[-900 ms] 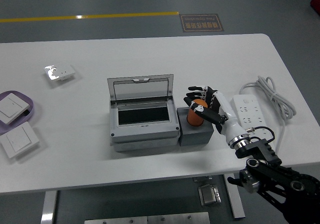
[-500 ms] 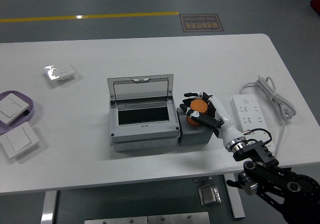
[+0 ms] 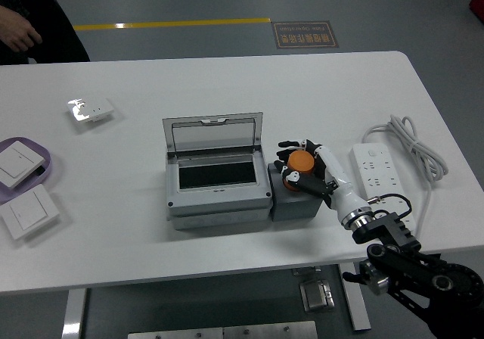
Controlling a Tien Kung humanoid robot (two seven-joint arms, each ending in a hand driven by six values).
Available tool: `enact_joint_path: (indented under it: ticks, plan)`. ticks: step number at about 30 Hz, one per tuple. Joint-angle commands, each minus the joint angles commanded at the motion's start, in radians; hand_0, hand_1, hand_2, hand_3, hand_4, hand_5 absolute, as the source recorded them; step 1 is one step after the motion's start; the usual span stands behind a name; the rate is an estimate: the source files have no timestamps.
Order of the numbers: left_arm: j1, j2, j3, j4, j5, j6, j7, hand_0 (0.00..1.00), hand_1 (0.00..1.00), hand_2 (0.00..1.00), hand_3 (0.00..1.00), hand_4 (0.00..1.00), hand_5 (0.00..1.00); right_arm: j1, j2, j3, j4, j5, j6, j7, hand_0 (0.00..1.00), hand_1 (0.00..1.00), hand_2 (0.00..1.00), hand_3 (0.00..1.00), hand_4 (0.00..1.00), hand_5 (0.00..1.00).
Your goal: Pick up the cylinder from the cube,place it in the box,flap close box
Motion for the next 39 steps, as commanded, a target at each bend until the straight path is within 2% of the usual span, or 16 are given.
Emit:
enact_joint_path:
  ticks: [4, 5, 10, 11, 16, 17, 22, 23, 26, 28, 29, 33, 36, 39]
  plan:
    - [-0.001, 0.001, 0.004, 0.0, -0.003, 0.002, -0.002, 0.631, 0.634, 0.564, 0.63, 0.712, 0.345, 0.0, 0.0, -0.002, 0.0, 0.008, 0.002, 0.003, 0.699, 0.638, 0.595, 0.621, 0.376, 0.002]
    - [-0.001, 0.001, 0.005, -0.001, -0.005, 0.003, -0.003, 0.628, 0.632, 0.564, 0.63, 0.71, 0.345, 0.0, 0.0, -0.002, 0.0, 0.011, 0.003, 0.004, 0.721, 0.619, 0.566, 0.592, 0.178, 0.002]
    - [-0.002, 0.0, 0.009, -0.001, -0.009, 0.006, -0.007, 0.628, 0.632, 0.564, 0.63, 0.71, 0.345, 0.001, 0.001, -0.002, 0.005, 0.02, 0.009, 0.008, 0.721, 0.619, 0.566, 0.592, 0.178, 0.002]
    - [-0.002, 0.0, 0.01, -0.001, -0.01, 0.007, -0.007, 0.627, 0.633, 0.564, 0.629, 0.711, 0.344, 0.001, 0.001, -0.002, 0.006, 0.021, 0.009, 0.009, 0.676, 0.586, 0.518, 0.533, 0.002, 0.002]
    - [-0.003, 0.001, 0.013, -0.001, -0.014, 0.01, -0.011, 0.627, 0.633, 0.564, 0.629, 0.711, 0.344, 0.004, 0.0, -0.006, 0.022, 0.035, -0.013, 0.031, 0.676, 0.586, 0.518, 0.533, 0.002, 0.002]
    - [-0.003, 0.001, 0.013, -0.001, -0.015, 0.011, -0.011, 0.627, 0.633, 0.564, 0.629, 0.71, 0.342, 0.006, -0.001, -0.008, 0.029, 0.039, -0.025, 0.039, 0.584, 0.499, 0.461, 0.386, 0.002, 0.002]
    - [-0.003, 0.0, 0.011, -0.001, -0.014, 0.012, -0.012, 0.627, 0.633, 0.564, 0.629, 0.71, 0.342, 0.021, -0.003, -0.015, 0.062, 0.047, -0.068, 0.06, 0.584, 0.499, 0.461, 0.386, 0.002, 0.002]
    - [-0.003, 0.0, 0.011, 0.0, -0.015, 0.012, -0.012, 0.627, 0.632, 0.564, 0.628, 0.709, 0.342, 0.024, -0.002, -0.016, 0.067, 0.045, -0.073, 0.06, 0.538, 0.452, 0.439, 0.343, 0.002, 0.002]
    - [-0.003, 0.0, 0.01, -0.001, -0.015, 0.013, -0.012, 0.627, 0.632, 0.564, 0.628, 0.709, 0.342, 0.042, 0.002, -0.014, 0.085, 0.018, -0.089, 0.045, 0.538, 0.452, 0.439, 0.343, 0.002, 0.002]
    - [-0.003, 0.0, 0.009, -0.001, -0.014, 0.013, -0.012, 0.627, 0.632, 0.564, 0.628, 0.709, 0.342, 0.055, 0.006, -0.014, 0.096, -0.007, -0.097, 0.025, 0.538, 0.452, 0.439, 0.343, 0.002, 0.002]
    - [-0.003, 0.001, 0.008, -0.001, -0.013, 0.012, -0.012, 0.624, 0.631, 0.564, 0.628, 0.71, 0.342, 0.064, 0.009, -0.016, 0.101, -0.026, -0.099, 0.007, 0.48, 0.374, 0.409, 0.31, 0.002, 0.002]
    - [-0.001, 0.003, 0.0, -0.001, -0.008, 0.01, -0.008, 0.624, 0.631, 0.564, 0.628, 0.71, 0.342, 0.105, 0.026, -0.03, 0.12, -0.118, -0.127, -0.079, 0.48, 0.374, 0.409, 0.31, 0.002, 0.002]
    - [0.001, 0.006, -0.025, 0.003, 0.014, 0.001, 0.001, 0.624, 0.631, 0.564, 0.628, 0.71, 0.342, 0.144, 0.051, -0.044, 0.128, -0.216, -0.145, -0.169, 0.456, 0.358, 0.396, 0.296, 0.002, 0.002]
    - [0.004, 0.009, -0.044, 0.005, 0.031, -0.006, 0.009, 0.624, 0.631, 0.564, 0.628, 0.71, 0.342, 0.189, 0.079, -0.061, 0.131, -0.326, -0.14, -0.274, 0.456, 0.358, 0.396, 0.296, 0.002, 0.002]
